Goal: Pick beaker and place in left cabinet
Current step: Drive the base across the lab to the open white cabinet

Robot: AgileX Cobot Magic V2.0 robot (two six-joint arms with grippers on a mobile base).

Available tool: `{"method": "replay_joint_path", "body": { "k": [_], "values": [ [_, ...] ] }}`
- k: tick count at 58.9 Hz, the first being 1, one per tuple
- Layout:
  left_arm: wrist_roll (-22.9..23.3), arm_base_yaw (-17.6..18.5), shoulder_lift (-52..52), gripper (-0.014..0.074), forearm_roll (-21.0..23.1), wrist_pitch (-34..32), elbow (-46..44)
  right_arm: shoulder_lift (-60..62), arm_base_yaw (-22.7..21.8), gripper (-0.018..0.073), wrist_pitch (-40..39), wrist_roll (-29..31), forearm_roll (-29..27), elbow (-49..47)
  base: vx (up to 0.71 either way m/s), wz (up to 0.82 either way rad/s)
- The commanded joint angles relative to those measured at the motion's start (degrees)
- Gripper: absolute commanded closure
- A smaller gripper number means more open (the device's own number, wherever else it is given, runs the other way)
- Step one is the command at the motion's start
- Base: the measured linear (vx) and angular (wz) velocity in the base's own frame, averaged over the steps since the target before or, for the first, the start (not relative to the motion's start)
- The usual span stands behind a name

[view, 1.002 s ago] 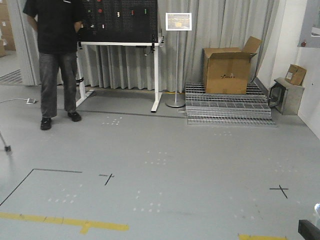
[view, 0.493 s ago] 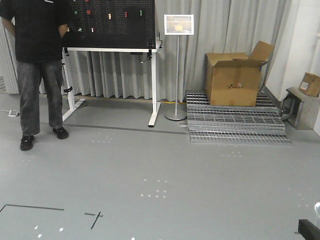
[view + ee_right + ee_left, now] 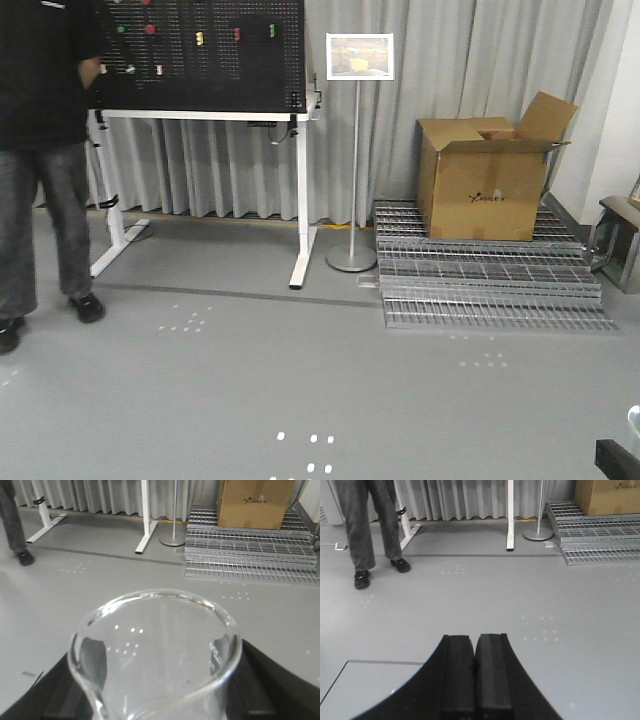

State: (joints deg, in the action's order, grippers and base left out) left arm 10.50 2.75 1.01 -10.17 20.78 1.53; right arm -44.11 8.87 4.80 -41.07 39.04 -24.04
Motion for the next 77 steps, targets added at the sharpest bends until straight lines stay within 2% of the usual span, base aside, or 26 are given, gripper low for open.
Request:
{"method": "replay_joint_path", "body": {
  "k": [1, 49, 77],
  "values": [
    [0.2, 0.3, 0.6, 0.0593, -0.2, -4.3, -0.9, 0.4, -0.4, 0.0561, -3.7, 0.3, 0.6, -1.9, 0.72, -0.15],
    [0.2, 0.3, 0.6, 0.0593, -0.2, -4.3, -0.9, 0.2, -0.4, 0.0561, -3.7, 0.3, 0.6, -1.9, 0.69, -0.21],
    [0.2, 0.3, 0.6, 0.0593, -0.2, -4.3, -0.9, 0.2, -0.4, 0.0561, -4.0, 0.3, 0.6, -1.9, 0.61, -0.49]
  ]
}}
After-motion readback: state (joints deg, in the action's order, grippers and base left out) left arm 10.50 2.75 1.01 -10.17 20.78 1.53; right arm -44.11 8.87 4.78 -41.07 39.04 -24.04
